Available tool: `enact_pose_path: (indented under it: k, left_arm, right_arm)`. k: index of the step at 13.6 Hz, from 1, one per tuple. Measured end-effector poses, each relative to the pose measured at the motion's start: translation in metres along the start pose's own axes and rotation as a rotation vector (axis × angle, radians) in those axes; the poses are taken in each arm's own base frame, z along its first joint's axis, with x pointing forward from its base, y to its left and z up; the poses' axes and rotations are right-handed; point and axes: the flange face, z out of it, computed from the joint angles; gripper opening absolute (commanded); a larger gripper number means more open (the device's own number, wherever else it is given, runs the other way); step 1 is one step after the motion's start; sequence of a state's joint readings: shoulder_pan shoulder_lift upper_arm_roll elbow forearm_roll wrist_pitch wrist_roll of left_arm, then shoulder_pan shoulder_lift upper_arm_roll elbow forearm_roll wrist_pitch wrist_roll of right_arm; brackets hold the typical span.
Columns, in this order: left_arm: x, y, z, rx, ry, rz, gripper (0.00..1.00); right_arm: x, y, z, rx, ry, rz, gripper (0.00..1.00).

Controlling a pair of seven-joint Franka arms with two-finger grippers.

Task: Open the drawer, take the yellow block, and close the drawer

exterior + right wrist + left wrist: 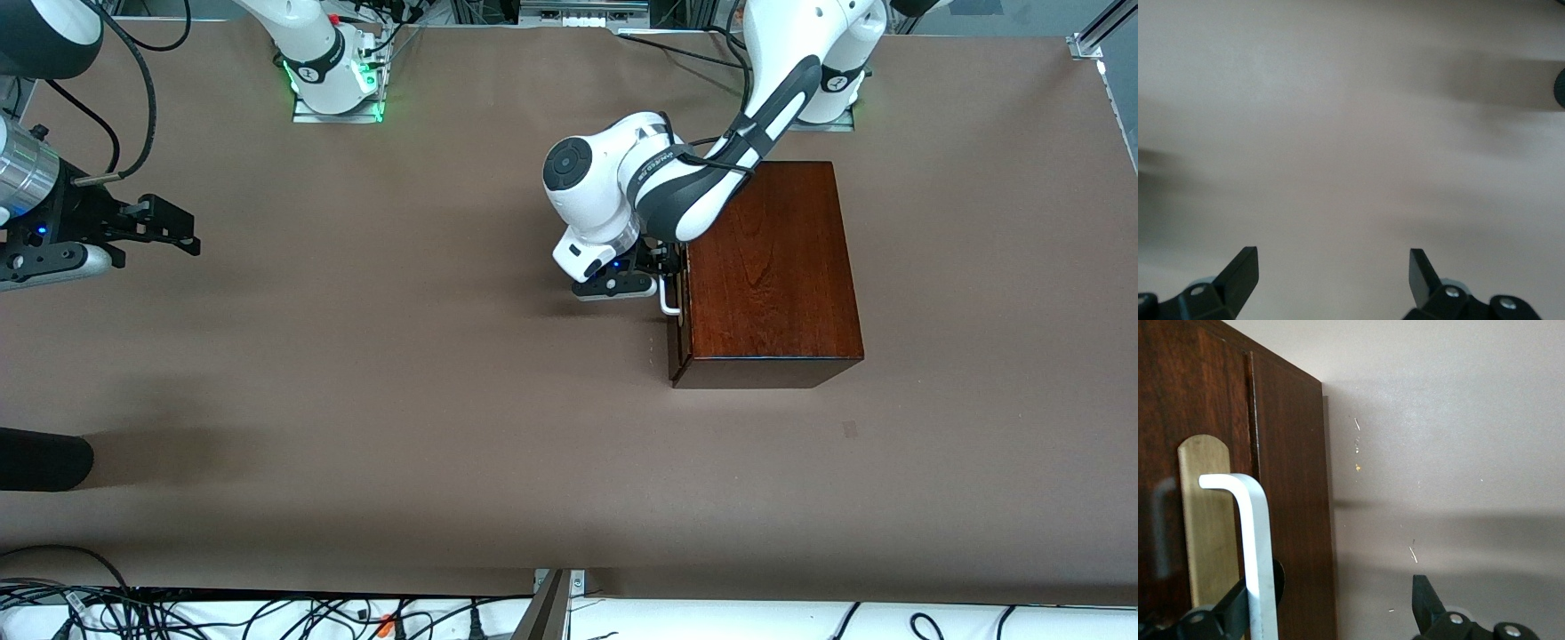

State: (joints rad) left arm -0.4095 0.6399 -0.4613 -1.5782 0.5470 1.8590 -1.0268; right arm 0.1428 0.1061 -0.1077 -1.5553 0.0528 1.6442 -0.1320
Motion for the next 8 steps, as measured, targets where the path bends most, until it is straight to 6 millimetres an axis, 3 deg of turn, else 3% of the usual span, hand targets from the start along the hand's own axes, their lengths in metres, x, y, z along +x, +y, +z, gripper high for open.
enact_pose_path:
  k: [8]
  left_arm:
    - [-0.005, 0.015, -0.005, -0.001, 0.01, -0.009, 1.0]
  right_arm:
    - [0.0, 0.002, 0.0, 0.0, 0.0, 0.004, 1.0]
